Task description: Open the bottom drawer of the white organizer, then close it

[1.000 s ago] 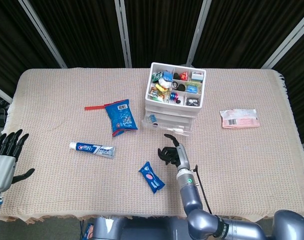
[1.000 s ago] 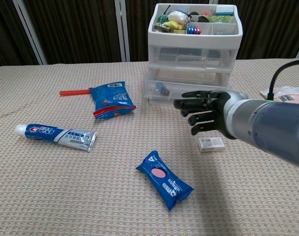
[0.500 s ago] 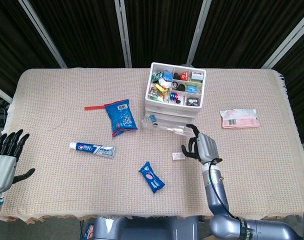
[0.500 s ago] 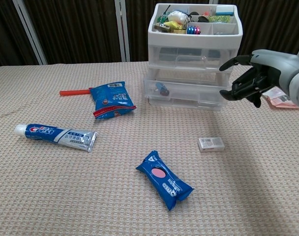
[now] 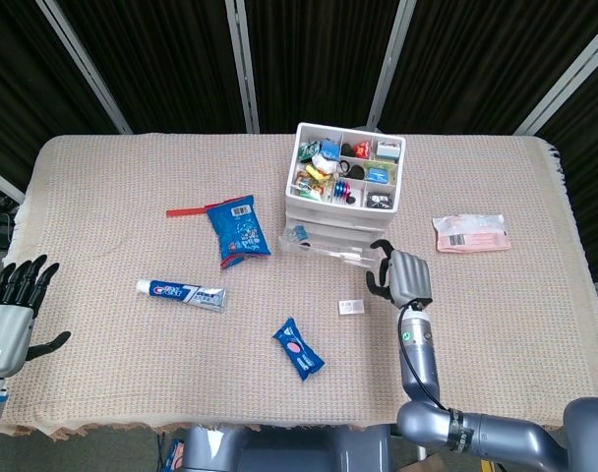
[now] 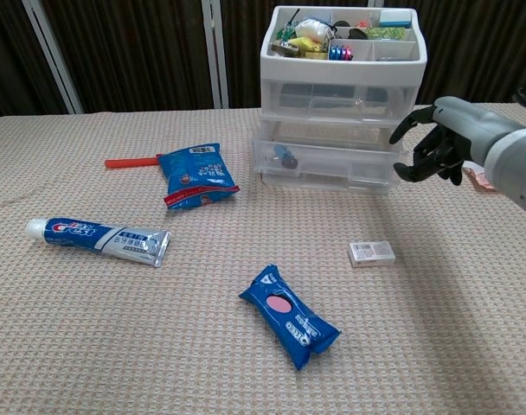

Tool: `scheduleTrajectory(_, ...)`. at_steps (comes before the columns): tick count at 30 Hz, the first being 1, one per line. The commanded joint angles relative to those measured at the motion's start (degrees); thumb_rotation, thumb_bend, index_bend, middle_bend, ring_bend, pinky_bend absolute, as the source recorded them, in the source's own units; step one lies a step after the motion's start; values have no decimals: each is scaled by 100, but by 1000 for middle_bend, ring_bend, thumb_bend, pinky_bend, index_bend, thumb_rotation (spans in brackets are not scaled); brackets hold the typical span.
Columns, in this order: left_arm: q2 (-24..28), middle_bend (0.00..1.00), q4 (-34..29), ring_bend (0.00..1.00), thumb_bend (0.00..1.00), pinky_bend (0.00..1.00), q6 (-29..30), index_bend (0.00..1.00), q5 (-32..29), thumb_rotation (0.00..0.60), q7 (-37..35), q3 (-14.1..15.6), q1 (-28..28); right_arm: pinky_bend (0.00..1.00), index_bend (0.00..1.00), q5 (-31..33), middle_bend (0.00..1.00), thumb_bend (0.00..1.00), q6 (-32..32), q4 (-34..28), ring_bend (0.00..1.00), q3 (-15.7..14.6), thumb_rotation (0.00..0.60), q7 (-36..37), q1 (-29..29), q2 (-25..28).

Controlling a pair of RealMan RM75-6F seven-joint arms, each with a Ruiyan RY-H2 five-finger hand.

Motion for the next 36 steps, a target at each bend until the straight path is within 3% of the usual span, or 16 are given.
scheduleTrajectory(1, 3, 0, -6, 0, 113, 0, -6, 56, -3, 600, 4, -1, -3, 714, 334, -32, 744, 379, -54, 151, 753, -13, 600, 60, 13, -141)
scheduleTrajectory(11, 5, 0, -19, 0, 114, 0, -3, 56, -4, 600, 10, -1, 0, 714, 435, -180, 745, 403, 11, 200, 753, -106, 600, 95, -115, -230)
scheduleTrajectory(25, -9, 0, -45, 0, 115, 0, -15, 57, -20, 600, 54, 3, 4, 715, 433, -554, 745, 403, 147, -388, 753, -352, 600, 363, -546, 7)
scheduleTrajectory(28, -13, 0, -49, 0, 114, 0, -11, 57, -25, 600, 67, 0, 6, 715, 333, -665, 744, 371, 137, -484, 753, -378, 600, 423, -590, 24)
scheduleTrajectory(30, -16, 0, -49, 0, 114, 0, -8, 57, -34, 600, 73, -5, 8, 715, 209, -684, 744, 307, 63, -576, 753, -396, 600, 446, -613, 54)
scheduleTrajectory(36, -12, 0, -48, 0, 114, 0, -4, 56, -36, 600, 63, -9, 10, 714, 149, -752, 745, 228, -13, -823, 753, -415, 600, 439, -667, 161)
